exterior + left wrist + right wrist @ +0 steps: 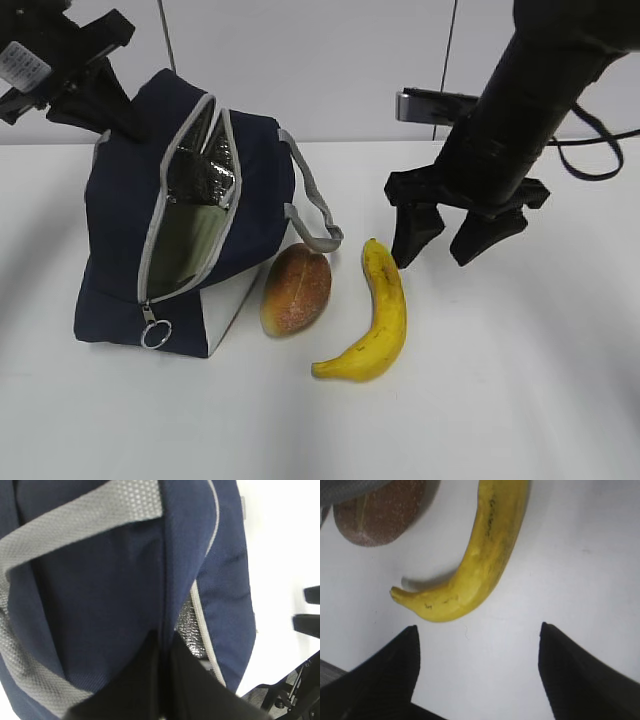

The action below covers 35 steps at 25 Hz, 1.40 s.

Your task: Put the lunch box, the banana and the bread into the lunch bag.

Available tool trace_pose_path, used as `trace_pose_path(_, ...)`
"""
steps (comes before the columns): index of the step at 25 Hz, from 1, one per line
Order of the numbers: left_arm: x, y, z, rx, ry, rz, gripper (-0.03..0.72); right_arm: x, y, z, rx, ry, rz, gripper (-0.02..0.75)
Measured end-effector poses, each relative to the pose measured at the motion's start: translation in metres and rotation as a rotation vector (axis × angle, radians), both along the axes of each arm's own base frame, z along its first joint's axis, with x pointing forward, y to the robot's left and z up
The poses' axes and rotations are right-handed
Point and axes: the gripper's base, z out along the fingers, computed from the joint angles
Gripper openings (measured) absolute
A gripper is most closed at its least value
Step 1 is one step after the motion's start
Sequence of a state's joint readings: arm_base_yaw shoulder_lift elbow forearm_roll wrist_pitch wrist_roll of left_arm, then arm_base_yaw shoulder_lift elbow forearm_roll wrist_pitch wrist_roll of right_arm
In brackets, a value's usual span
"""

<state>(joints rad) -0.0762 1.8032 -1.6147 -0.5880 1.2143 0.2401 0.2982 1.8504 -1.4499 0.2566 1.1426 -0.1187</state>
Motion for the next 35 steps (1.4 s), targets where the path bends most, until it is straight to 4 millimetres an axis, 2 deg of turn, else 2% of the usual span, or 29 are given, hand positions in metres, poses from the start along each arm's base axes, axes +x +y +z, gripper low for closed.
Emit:
trace_pose_path(10,0.0,0.0,0.0,0.0,0.0,0.0,0.0,0.03,0.011,-0.061,0.04,0.002,-0.107,0.543)
trace_pose_path(20,0.0,0.0,0.0,0.0,0.0,0.0,0.0,0.04,0.015,-0.086,0.048,-0.02,-0.147,0.544)
trace_pose_path(26,0.0,0.0,0.0,0.0,0.0,0.0,0.0,0.039,0.026,-0.1,0.04,-0.008,-0.128,0.542)
trace_pose_path(28,0.0,0.0,0.0,0.0,0.0,0.0,0.0,0.039,0.029,-0.102,0.041,-0.016,-0.125,0.521)
trace_pose_path(33,0.0,0.0,0.0,0.0,0.0,0.0,0.0,0.04,0.03,-0.102,0.042,-0.03,-0.126,0.384)
trace_pose_path(35,0.0,0.0,0.0,0.0,0.0,0.0,0.0,0.04,0.03,-0.102,0.042,-0.03,-0.126,0.36)
